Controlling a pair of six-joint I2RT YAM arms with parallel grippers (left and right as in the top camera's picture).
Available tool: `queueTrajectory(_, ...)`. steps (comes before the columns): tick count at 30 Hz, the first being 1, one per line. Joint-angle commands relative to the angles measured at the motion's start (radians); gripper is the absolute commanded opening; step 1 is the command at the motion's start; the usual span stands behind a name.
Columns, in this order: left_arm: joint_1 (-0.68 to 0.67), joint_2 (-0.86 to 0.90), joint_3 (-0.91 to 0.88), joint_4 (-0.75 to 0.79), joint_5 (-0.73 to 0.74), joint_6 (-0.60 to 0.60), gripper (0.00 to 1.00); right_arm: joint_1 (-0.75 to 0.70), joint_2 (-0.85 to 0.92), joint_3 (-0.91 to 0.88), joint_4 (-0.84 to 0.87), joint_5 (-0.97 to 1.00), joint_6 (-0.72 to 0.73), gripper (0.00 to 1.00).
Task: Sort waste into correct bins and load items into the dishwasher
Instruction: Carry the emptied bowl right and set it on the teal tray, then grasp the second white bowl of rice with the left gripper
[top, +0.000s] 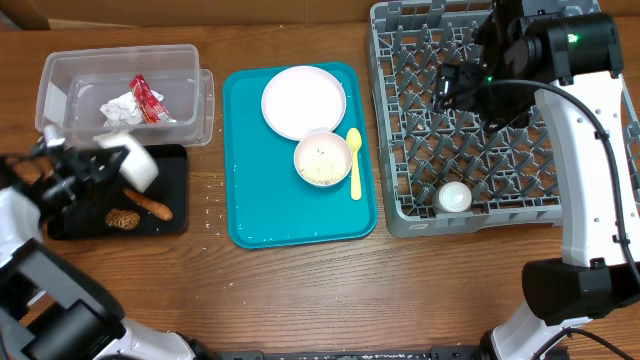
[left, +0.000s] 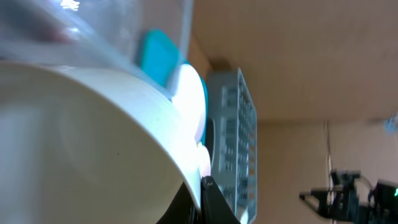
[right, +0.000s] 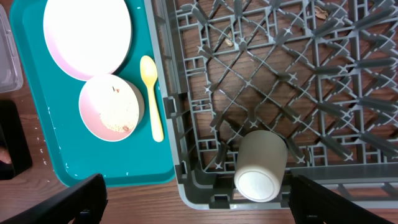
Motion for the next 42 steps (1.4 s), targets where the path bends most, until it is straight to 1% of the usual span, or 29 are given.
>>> queueTrajectory(1,-0.168,-0.072,0.1,-0.045,-0.079,0.083,0.04,0.005,-0.002,0.013,0.006,-0.006,-0.003,0.96)
queueTrajectory(5,-0.38,-0.118,0.163,-0.094,-0.349,0.072,0.04,0.005,-0.002,0.013,0.0,-0.006,-0.003,0.96)
queueTrajectory(7,-0.498,-0.128,0.171,-0.092,-0.529,0.043,0.04,0.005,-0.002,0.013,-0.006,-0.006,-0.003,0.96)
queueTrajectory(12,-0.758,-0.086,0.15,-0.103,-0.927,0.033,0.04,0.005,-0.002,0.013,0.007,-0.006,-0.003,0.96)
queueTrajectory(15,-0.886,-0.036,0.11,-0.121,-1.064,0.023,0.04,0.005,-0.002,0.013,0.018,-0.006,-0.003,0.96)
queueTrajectory(16,-0.938,-0.005,0.099,-0.149,-1.104,-0.016,0.04,0.005,-0.002,0.013,0.018,-0.006,-0.003,0.96)
queueTrajectory(20,-1.015,0.05,0.098,-0.198,-1.137,-0.068,0.04,0.005,-0.002,0.013,0.018,-0.006,-0.004,0.96)
queueTrajectory(23,-1.068,0.076,0.098,-0.194,-1.123,-0.072,0.04,0.005,-0.002,0.013,0.029,-0.006,-0.003,0.96)
queueTrajectory(26,-1.112,0.1,0.098,-0.186,-1.155,-0.071,0.04,0.005,-0.002,0.013,0.033,-0.006,-0.003,0.96)
queueTrajectory(27,-1.123,0.105,0.098,-0.186,-1.173,-0.076,0.06,0.005,-0.002,0.013,0.032,-0.006,-0.003,0.96)
queueTrajectory(28,-1.133,0.112,0.098,-0.186,-1.19,-0.079,0.16,0.005,-0.002,0.013,0.032,-0.006,-0.003,0.96)
queueTrajectory(29,-1.139,0.116,0.098,-0.186,-1.201,-0.079,0.29,0.005,-0.002,0.013,0.031,-0.006,-0.003,0.96)
queueTrajectory(30,-1.142,0.118,0.098,-0.186,-1.214,-0.079,0.39,0.005,-0.002,0.013,0.03,-0.006,-0.003,0.96)
queueTrajectory(31,-1.143,0.118,0.098,-0.187,-1.223,-0.079,0.45,0.005,-0.002,0.013,0.029,-0.006,-0.003,0.96)
queueTrajectory(34,-1.139,0.117,0.124,-0.202,-1.229,-0.078,0.48,0.005,-0.002,0.013,0.028,-0.006,-0.003,0.96)
queueTrajectory(38,-1.139,0.116,0.265,-0.279,-1.229,-0.061,0.49,0.005,-0.002,0.013,0.036,-0.006,-0.003,0.96)
queueTrajectory(40,-1.149,0.116,0.361,-0.307,-1.222,-0.018,0.49,0.005,-0.002,0.013,0.036,-0.006,-0.003,0.96)
queueTrajectory(42,-1.164,0.116,0.419,-0.303,-1.203,0.05,0.55,0.005,-0.002,0.013,0.036,-0.006,-0.003,0.96)
